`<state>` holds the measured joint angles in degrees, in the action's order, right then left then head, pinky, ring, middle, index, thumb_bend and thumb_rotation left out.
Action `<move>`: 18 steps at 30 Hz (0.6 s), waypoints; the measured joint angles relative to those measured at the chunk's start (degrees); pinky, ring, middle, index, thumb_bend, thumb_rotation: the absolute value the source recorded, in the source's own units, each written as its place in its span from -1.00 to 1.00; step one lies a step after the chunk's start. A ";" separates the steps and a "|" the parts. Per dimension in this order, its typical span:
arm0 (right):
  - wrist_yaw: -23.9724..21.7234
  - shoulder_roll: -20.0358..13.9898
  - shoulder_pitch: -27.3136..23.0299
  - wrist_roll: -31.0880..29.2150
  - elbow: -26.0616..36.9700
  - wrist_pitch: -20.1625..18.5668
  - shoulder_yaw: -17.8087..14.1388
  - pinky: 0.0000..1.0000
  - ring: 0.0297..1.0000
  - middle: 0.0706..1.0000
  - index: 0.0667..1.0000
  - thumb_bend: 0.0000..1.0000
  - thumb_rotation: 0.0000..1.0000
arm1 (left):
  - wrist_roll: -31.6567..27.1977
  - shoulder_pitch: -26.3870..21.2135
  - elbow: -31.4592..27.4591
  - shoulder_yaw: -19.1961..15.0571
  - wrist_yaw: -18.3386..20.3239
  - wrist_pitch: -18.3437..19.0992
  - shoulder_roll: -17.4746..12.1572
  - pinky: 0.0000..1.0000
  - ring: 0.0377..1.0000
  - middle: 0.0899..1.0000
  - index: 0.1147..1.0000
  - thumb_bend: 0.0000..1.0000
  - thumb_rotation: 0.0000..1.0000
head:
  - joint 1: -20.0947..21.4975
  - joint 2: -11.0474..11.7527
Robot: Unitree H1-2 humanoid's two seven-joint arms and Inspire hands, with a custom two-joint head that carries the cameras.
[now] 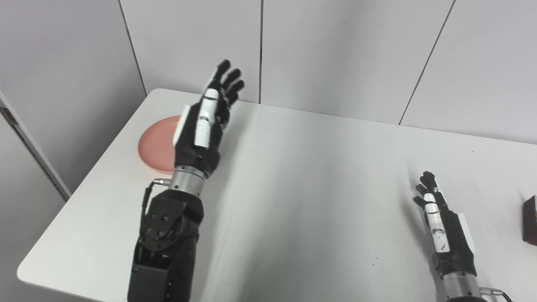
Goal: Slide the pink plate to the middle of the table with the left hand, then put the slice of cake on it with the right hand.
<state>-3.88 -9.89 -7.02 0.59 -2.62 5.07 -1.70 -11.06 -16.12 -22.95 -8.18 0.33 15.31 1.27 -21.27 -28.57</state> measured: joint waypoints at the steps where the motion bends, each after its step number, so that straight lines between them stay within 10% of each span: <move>1: 0.00 -0.11 -0.15 0.16 -0.19 0.22 0.00 0.84 0.88 0.92 0.92 -0.46 1.00 | -0.07 0.00 0.00 -0.22 -0.02 -0.67 -0.30 0.98 0.88 0.89 0.87 -0.13 1.00 | 0.00 0.00; 18: -0.42 -1.29 -1.42 -0.30 -2.64 2.36 -0.54 0.92 0.92 0.94 0.95 -0.44 1.00 | -1.19 -1.23 2.63 -9.24 -5.11 -7.50 -2.67 0.95 0.88 0.90 0.88 -0.10 1.00 | -2.28 0.71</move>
<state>-4.30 -11.18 -8.44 0.29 -5.26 7.42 -2.24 -12.24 -17.34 -20.32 -17.42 -4.78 7.81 -1.40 -23.55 -27.86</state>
